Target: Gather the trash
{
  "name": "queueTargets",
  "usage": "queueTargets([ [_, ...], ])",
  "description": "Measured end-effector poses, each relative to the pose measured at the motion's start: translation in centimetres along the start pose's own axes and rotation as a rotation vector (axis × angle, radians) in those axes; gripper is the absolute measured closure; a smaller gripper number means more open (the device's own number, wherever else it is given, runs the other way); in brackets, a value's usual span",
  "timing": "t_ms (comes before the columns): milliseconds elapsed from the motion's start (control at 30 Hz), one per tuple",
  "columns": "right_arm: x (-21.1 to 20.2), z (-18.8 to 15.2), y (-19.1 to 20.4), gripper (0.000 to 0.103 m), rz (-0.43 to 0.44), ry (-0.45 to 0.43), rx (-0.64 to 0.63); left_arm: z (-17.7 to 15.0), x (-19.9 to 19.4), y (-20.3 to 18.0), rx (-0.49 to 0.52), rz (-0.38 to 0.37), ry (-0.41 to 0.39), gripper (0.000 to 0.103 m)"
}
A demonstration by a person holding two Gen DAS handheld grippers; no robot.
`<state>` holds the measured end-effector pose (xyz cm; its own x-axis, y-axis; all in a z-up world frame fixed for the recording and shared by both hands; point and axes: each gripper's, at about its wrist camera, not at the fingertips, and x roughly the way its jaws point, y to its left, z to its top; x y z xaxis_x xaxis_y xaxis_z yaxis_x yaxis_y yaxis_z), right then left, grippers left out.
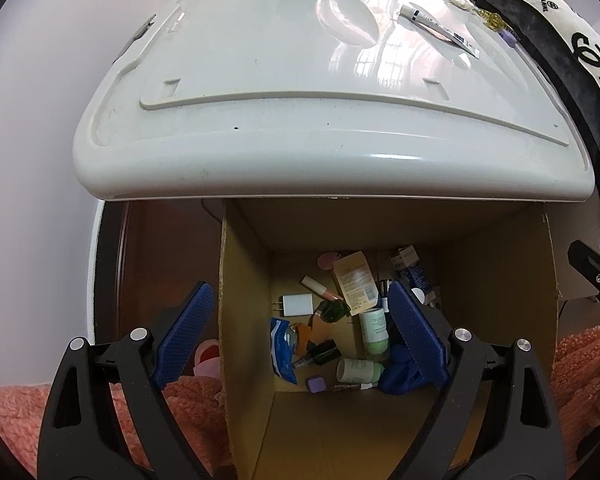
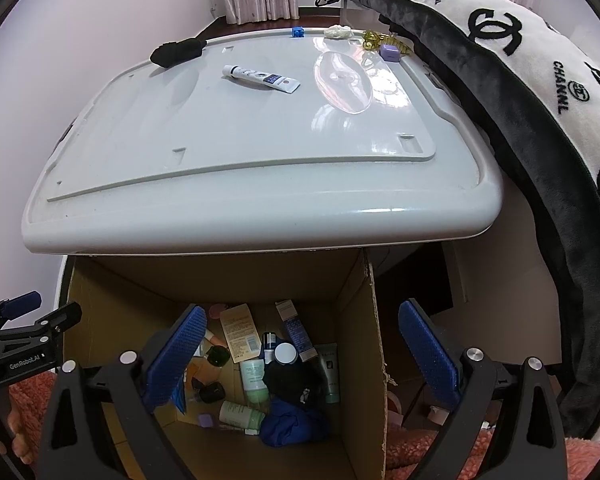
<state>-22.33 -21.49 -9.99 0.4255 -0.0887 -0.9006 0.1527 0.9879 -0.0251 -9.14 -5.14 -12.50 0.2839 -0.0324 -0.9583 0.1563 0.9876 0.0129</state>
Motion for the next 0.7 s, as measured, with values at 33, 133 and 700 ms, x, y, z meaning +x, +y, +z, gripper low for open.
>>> queueTargets([
  [33,0.00,0.00,-0.01,0.008,0.001,0.000,0.000,0.01,0.00,0.02,-0.001,0.001,-0.001,0.016],
  [133,0.03,0.00,0.00,0.008,0.000,0.001,0.000,0.04,0.04,-0.05,-0.003,0.001,-0.001,0.016],
  [700,0.52,-0.06,0.03,0.008,-0.002,0.015,-0.009,0.19,0.31,0.12,-0.003,0.003,0.012,0.016],
])
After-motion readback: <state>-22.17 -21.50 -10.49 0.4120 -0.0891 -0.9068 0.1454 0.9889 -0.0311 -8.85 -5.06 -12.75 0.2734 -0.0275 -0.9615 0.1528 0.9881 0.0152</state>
